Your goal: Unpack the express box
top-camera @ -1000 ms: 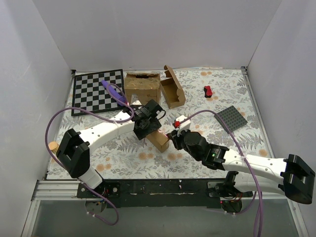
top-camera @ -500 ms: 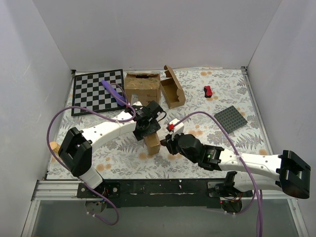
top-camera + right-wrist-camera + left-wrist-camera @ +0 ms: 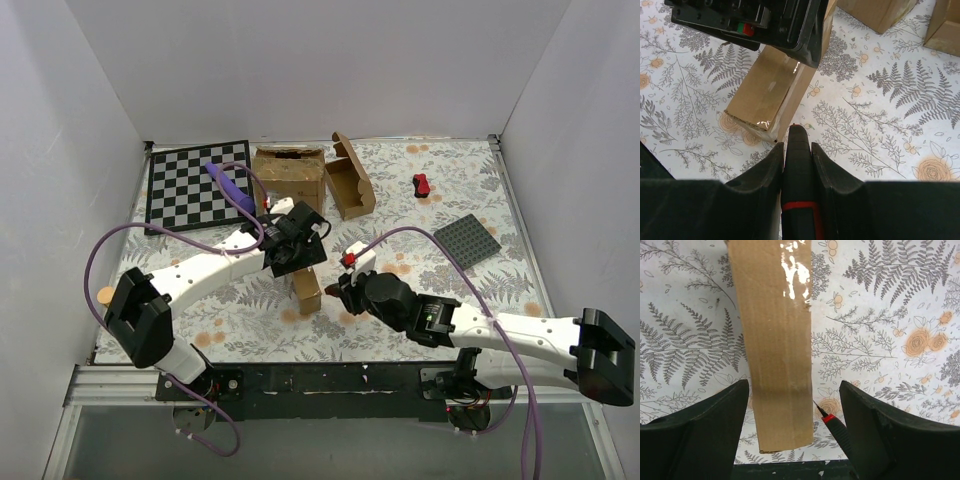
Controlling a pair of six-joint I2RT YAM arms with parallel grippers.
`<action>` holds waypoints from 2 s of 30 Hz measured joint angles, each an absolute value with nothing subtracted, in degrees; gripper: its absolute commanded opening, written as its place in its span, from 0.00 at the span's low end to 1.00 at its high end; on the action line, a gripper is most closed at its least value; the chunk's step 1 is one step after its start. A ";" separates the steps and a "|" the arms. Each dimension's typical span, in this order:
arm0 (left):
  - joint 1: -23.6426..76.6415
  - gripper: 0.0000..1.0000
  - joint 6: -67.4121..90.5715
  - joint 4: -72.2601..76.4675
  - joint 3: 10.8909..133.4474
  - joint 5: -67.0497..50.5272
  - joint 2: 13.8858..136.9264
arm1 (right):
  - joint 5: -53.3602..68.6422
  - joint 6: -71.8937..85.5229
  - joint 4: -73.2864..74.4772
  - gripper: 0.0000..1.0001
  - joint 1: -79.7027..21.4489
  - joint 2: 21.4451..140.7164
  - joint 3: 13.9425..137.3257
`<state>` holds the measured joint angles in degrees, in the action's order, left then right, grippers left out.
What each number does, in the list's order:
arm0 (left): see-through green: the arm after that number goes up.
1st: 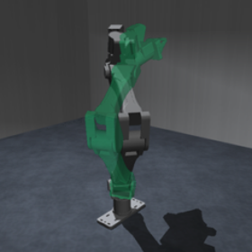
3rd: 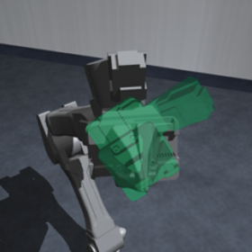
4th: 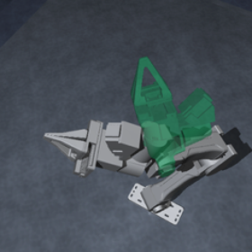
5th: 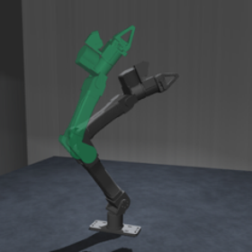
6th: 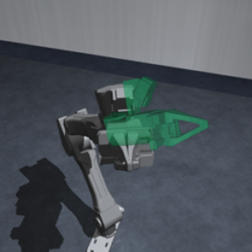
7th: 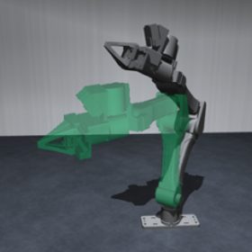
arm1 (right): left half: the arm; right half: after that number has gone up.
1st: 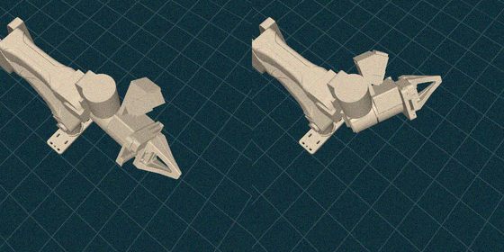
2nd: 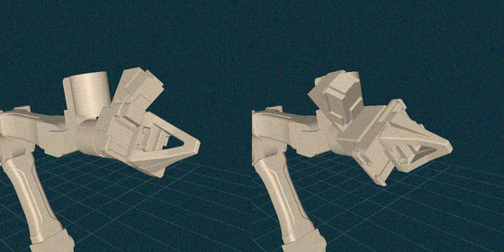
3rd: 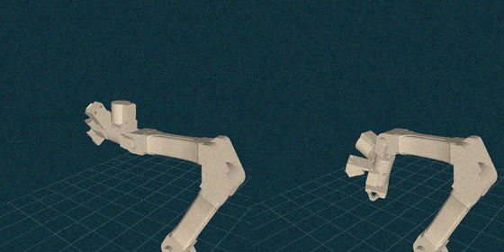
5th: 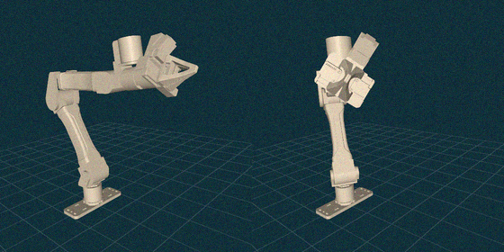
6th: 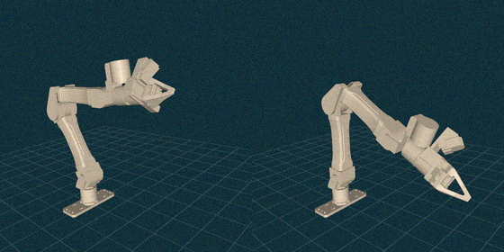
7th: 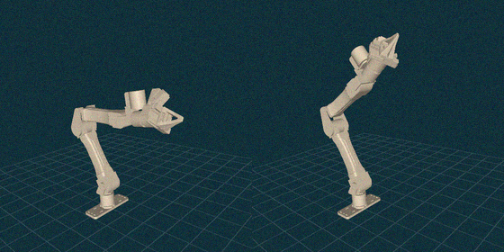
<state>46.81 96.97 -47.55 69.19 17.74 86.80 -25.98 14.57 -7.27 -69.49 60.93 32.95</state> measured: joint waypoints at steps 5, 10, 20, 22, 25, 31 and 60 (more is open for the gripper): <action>46.81 0.74 93.06 -45.87 69.65 15.00 87.72 | -26.87 12.78 -5.72 0.01 -69.49 58.89 32.95; 46.81 0.74 90.35 -46.46 72.05 13.82 90.67 | -27.90 11.20 -3.01 0.01 -69.49 56.66 32.95; 46.76 0.74 89.25 -48.75 73.28 13.89 91.33 | -27.42 6.28 5.52 0.01 -69.52 51.90 34.48; 46.72 0.74 88.95 -49.58 73.58 13.93 91.53 | -26.79 5.30 6.55 0.01 -69.52 51.37 34.79; 46.65 0.74 88.66 -51.57 75.13 13.98 92.75 | -26.35 4.14 7.57 0.01 -69.49 51.31 35.42; 46.63 0.76 88.75 -54.87 75.81 13.98 92.95 | -25.91 3.27 7.81 0.01 -69.52 51.29 35.79; 45.43 0.41 83.20 -52.77 74.30 16.12 98.91 | -9.47 -7.95 9.74 0.01 -69.52 46.65 36.77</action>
